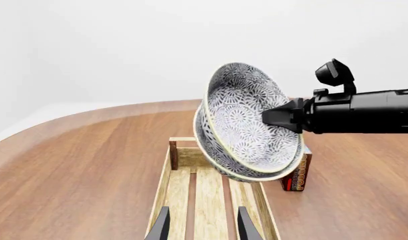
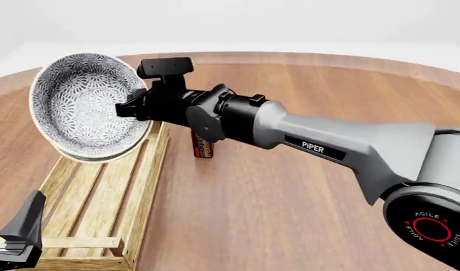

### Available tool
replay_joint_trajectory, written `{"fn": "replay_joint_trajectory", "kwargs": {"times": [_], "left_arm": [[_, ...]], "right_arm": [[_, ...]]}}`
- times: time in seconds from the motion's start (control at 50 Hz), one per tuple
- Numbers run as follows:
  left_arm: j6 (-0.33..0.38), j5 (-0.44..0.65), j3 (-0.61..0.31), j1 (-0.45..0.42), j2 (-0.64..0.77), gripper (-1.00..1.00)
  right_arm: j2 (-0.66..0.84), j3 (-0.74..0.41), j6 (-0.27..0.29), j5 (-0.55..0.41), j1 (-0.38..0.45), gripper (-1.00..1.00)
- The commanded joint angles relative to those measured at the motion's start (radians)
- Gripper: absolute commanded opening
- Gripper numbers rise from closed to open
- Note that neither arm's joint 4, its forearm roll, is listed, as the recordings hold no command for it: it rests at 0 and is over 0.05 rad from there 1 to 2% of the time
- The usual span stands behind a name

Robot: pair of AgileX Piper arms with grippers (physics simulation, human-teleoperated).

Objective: Stack the left bowl on the right bowl and place them in the tray.

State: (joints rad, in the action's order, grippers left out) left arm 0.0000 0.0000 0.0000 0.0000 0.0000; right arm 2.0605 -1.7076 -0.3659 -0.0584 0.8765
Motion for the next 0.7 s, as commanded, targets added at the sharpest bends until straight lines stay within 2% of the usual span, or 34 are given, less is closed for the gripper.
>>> {"fn": "replay_joint_trajectory", "kwargs": {"times": [0.02, 0.7], "left_arm": [[0.000, 0.000, 0.000, 0.000, 0.000, 1.00], [0.000, 0.000, 0.000, 0.000, 0.000, 1.00]], "right_arm": [[0.062, -0.045, 0.004, 0.015, 0.026, -1.00], [0.166, -0.058, 0.003, 0.044, 0.055, -1.00]]}}
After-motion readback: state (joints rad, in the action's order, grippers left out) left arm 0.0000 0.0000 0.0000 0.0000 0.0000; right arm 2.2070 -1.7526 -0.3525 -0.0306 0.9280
